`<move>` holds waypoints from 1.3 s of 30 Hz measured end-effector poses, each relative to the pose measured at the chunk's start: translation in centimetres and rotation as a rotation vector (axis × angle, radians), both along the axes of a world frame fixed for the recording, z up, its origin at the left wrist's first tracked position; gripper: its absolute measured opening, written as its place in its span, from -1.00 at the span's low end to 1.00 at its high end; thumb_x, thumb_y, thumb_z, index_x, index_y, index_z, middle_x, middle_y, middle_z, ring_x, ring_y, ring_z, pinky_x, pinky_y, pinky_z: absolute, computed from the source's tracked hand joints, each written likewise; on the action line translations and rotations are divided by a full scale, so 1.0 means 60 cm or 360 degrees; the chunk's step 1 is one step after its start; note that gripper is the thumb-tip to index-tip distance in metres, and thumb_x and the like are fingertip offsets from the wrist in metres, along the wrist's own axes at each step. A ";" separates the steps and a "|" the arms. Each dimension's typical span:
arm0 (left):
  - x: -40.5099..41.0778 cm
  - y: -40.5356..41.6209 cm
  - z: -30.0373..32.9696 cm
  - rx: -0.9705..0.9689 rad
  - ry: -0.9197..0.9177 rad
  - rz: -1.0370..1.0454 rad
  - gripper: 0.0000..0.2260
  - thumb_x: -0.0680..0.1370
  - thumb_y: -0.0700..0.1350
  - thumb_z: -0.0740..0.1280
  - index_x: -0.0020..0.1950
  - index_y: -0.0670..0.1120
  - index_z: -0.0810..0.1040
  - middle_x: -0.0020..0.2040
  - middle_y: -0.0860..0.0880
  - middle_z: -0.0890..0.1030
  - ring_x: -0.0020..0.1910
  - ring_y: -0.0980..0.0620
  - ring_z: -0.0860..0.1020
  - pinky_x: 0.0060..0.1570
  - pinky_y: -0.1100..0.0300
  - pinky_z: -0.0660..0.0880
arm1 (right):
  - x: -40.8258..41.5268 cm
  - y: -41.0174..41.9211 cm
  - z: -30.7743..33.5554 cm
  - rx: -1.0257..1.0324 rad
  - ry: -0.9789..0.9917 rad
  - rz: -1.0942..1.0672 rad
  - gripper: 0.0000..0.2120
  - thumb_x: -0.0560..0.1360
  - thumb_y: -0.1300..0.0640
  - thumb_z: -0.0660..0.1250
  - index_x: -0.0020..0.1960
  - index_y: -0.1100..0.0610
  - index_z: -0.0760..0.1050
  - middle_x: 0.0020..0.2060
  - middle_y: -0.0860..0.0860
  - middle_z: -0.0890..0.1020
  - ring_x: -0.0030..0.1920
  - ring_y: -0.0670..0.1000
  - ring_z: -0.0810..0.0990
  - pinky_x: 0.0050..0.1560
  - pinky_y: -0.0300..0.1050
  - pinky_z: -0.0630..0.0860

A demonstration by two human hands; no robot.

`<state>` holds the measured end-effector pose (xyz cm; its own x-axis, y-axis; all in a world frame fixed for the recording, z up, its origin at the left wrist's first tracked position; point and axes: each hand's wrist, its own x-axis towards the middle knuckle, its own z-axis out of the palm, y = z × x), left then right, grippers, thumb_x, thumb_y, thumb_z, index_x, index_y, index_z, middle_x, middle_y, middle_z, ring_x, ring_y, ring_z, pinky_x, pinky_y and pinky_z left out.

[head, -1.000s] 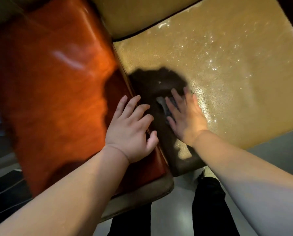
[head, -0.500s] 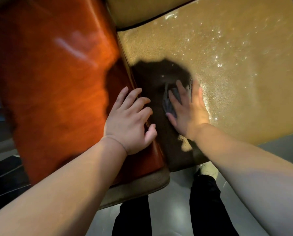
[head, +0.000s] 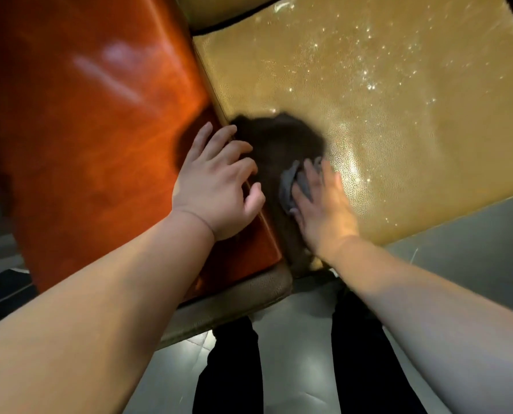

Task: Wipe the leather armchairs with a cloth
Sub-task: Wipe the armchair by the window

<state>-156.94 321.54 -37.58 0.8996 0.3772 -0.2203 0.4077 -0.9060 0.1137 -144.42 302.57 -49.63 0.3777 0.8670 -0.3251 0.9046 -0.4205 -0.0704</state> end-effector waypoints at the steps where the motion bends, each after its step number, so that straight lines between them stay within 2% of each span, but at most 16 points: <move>1: 0.000 0.000 0.001 -0.0002 -0.0003 -0.0006 -0.57 0.57 0.17 0.17 0.17 0.01 0.73 0.38 -0.03 0.61 0.60 -0.14 0.30 0.66 -0.14 -0.03 | -0.041 -0.042 0.000 -0.0010 0.0080 0.0074 -0.46 0.65 -0.14 0.16 0.58 0.03 0.37 0.65 0.22 0.04 0.64 0.36 -0.10 0.61 0.33 0.00; 4: -0.006 0.000 0.000 0.0000 -0.0055 -0.0017 -0.57 0.59 0.15 0.16 0.16 0.01 0.74 0.38 -0.04 0.61 0.60 -0.15 0.31 0.66 -0.17 -0.02 | -0.086 -0.131 0.010 -0.0050 0.0253 0.0299 -0.42 0.63 -0.13 0.21 0.60 0.07 0.33 0.66 0.22 0.06 0.65 0.33 -0.10 0.60 0.28 -0.13; 6: -0.009 -0.002 -0.004 0.0016 -0.0077 -0.0030 -0.58 0.59 0.14 0.15 0.14 0.01 0.75 0.36 -0.03 0.62 0.58 -0.17 0.32 0.66 -0.17 -0.02 | -0.046 -0.131 0.005 0.0025 0.0159 0.0320 -0.40 0.63 -0.12 0.22 0.60 0.09 0.31 0.65 0.22 0.10 0.65 0.31 -0.02 0.61 0.27 -0.08; 10: -0.009 -0.003 -0.004 0.0042 -0.0091 -0.0113 -0.59 0.62 0.12 0.13 0.06 0.02 0.76 0.22 0.02 0.68 0.51 -0.19 0.38 0.64 -0.28 -0.03 | 0.027 -0.088 0.020 0.0083 -0.0155 -0.0742 -0.40 0.68 -0.08 0.05 0.63 0.18 0.16 0.64 0.28 0.03 0.63 0.38 -0.06 0.60 0.32 -0.07; 12: 0.000 -0.010 0.003 0.0033 0.0016 -0.0093 -0.56 0.63 0.14 0.08 0.04 0.04 0.75 0.15 0.04 0.66 0.52 -0.18 0.35 0.62 -0.34 -0.08 | -0.028 -0.064 0.027 0.0038 -0.0104 -0.0925 -0.44 0.68 -0.06 0.10 0.59 0.20 0.23 0.65 0.26 -0.05 0.63 0.39 -0.17 0.62 0.33 -0.14; 14: 0.019 -0.034 0.009 -0.0016 0.0238 0.0062 -0.52 0.59 0.25 0.07 0.10 0.06 0.73 0.21 0.01 0.61 0.58 -0.17 0.27 0.60 -0.38 -0.06 | -0.116 -0.067 0.018 -0.0104 -0.0006 -0.0557 -0.39 0.69 -0.09 0.07 0.64 0.19 0.17 0.65 0.26 -0.12 0.61 0.42 -0.27 0.60 0.37 -0.21; 16: 0.034 -0.063 0.007 -0.0086 0.0408 0.0229 -0.45 0.53 0.36 0.10 0.20 0.09 0.69 0.31 -0.01 0.57 0.62 -0.20 0.20 0.54 -0.40 0.15 | -0.154 -0.096 0.009 -0.0141 0.0020 -0.0123 -0.31 0.67 -0.12 0.05 0.69 0.18 0.00 0.64 0.30 -0.17 0.60 0.45 -0.29 0.59 0.37 -0.16; 18: 0.038 -0.083 -0.001 -0.0072 0.0406 0.0280 -0.46 0.52 0.38 0.10 0.19 0.10 0.68 0.32 0.02 0.59 0.65 -0.20 0.13 0.51 -0.40 0.20 | -0.103 -0.120 0.007 0.0052 0.0052 0.0057 -0.30 0.63 -0.10 0.20 0.66 0.18 0.12 0.65 0.29 0.02 0.63 0.38 -0.06 0.61 0.29 0.03; 19: 0.036 -0.088 -0.006 -0.0038 0.0363 0.0288 -0.48 0.53 0.36 0.09 0.15 0.10 0.69 0.28 0.05 0.61 0.65 -0.19 0.13 0.55 -0.38 0.11 | -0.063 -0.129 0.003 0.0198 0.0080 0.0032 -0.31 0.60 -0.08 0.28 0.64 0.17 0.22 0.64 0.25 0.12 0.63 0.32 0.06 0.59 0.23 0.10; 21: 0.033 -0.092 -0.011 0.0030 0.0300 0.0293 -0.48 0.54 0.34 0.04 0.09 0.09 0.69 0.21 0.07 0.65 0.63 -0.17 0.19 0.60 -0.28 -0.09 | 0.031 -0.148 0.000 0.0293 -0.0007 -0.0271 -0.35 0.61 -0.02 0.31 0.62 0.18 0.22 0.62 0.24 0.15 0.63 0.29 0.11 0.60 0.21 0.09; 24: 0.032 -0.090 -0.005 0.0009 0.0347 0.0334 -0.50 0.57 0.31 0.02 0.07 0.10 0.68 0.17 0.09 0.65 0.58 -0.18 0.26 0.57 -0.47 0.02 | 0.110 -0.163 0.012 0.0241 -0.0127 -0.0987 -0.42 0.68 -0.02 0.10 0.59 0.28 0.20 0.60 0.35 0.12 0.62 0.37 0.03 0.61 0.33 0.03; 26: 0.035 -0.093 0.001 -0.0013 0.0369 0.0322 -0.52 0.59 0.30 0.04 0.09 0.11 0.67 0.18 0.12 0.64 0.59 -0.16 0.23 0.56 -0.49 -0.08 | 0.075 -0.145 0.022 0.0254 -0.0112 -0.1163 -0.42 0.67 -0.03 0.09 0.56 0.31 0.24 0.60 0.37 0.11 0.62 0.41 -0.03 0.60 0.38 -0.01; 30: 0.036 -0.096 0.002 -0.0004 0.0299 0.0329 -0.54 0.58 0.28 0.04 0.02 0.11 0.68 0.14 0.14 0.66 0.59 -0.14 0.25 0.56 -0.46 -0.20 | -0.033 -0.140 0.022 0.0080 0.0096 -0.0464 -0.33 0.61 -0.18 0.24 0.61 0.14 0.25 0.64 0.27 0.05 0.63 0.39 -0.11 0.60 0.33 -0.07; 33: 0.031 -0.091 -0.014 -0.0059 0.0210 0.0346 -0.55 0.56 0.26 0.06 -0.04 0.09 0.68 0.06 0.11 0.67 0.55 -0.18 0.29 0.56 -0.47 -0.08 | 0.054 -0.178 0.014 0.0237 0.0191 0.0068 -0.33 0.61 -0.17 0.28 0.63 0.09 0.27 0.63 0.25 0.15 0.65 0.32 0.03 0.61 0.29 0.08; 35: 0.030 -0.089 -0.024 -0.0173 0.0145 0.0390 -0.55 0.55 0.24 0.08 -0.03 0.05 0.69 0.04 0.06 0.67 0.54 -0.19 0.28 0.55 -0.44 0.09 | 0.141 -0.202 0.009 0.0280 0.0050 -0.0187 -0.34 0.64 -0.16 0.19 0.64 0.13 0.23 0.62 0.31 0.15 0.63 0.34 0.09 0.61 0.30 0.09; 39: 0.036 -0.094 -0.018 0.0063 0.0173 0.0368 -0.65 0.58 0.19 0.14 -0.09 0.06 0.67 -0.02 0.07 0.67 0.49 -0.16 0.37 0.57 -0.47 -0.07 | 0.225 -0.204 0.024 0.0213 -0.0059 -0.1294 -0.33 0.64 -0.15 -0.04 0.60 0.24 0.24 0.63 0.37 0.01 0.63 0.39 -0.05 0.61 0.33 -0.04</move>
